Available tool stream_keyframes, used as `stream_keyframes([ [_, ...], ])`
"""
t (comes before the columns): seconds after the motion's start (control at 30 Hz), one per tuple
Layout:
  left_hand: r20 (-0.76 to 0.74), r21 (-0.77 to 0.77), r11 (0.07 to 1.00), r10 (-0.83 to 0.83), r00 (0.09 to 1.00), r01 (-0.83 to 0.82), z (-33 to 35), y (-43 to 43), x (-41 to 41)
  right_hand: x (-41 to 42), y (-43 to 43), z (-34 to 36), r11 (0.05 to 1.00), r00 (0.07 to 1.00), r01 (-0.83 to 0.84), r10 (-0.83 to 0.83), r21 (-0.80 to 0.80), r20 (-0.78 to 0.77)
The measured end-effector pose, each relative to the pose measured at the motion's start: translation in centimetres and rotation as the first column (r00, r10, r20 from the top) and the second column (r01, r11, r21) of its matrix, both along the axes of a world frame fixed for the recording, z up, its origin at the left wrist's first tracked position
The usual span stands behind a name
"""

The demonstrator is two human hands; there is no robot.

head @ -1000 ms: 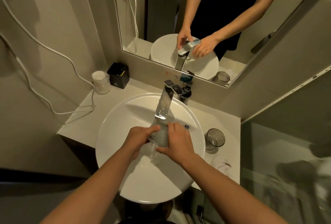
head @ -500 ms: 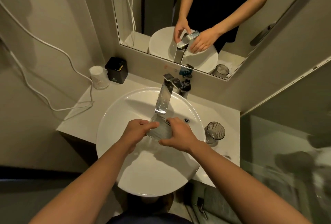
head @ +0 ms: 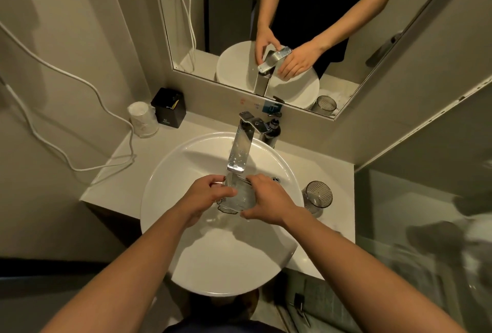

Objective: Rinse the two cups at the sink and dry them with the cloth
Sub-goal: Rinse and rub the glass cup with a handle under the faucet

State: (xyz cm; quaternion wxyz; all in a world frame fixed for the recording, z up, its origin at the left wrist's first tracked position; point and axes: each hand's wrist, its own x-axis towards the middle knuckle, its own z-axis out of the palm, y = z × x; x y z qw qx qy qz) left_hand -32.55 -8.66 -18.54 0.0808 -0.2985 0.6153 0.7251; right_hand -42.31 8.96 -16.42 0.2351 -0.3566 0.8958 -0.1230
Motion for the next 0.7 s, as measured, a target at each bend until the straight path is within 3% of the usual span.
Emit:
stream_keyframes([
  [0.13,0.049,-0.028,0.999,0.028,0.998,-0.027,-0.2,0.3,-0.4,0.2,0.2,-0.3,1.0,1.0,0.013,-0.013,0.0,-0.014],
  [0.33,0.087,0.021,0.998,0.062,0.994,-0.064,-0.4,0.8,-1.0,0.7,0.5,-1.0,1.0,0.986,0.001,0.001,0.008,-0.166],
  [0.53,0.047,0.044,0.996,-0.076,0.996,0.074,-0.1,-0.2,-0.6,0.1,0.0,-1.0,1.0,1.0,0.007,-0.007,0.002,-0.028],
  [0.7,0.053,0.021,1.0,0.017,0.998,-0.019,-0.7,0.0,-0.7,-0.1,-0.2,-0.9,1.0,1.0,-0.004,0.004,-0.003,0.023],
])
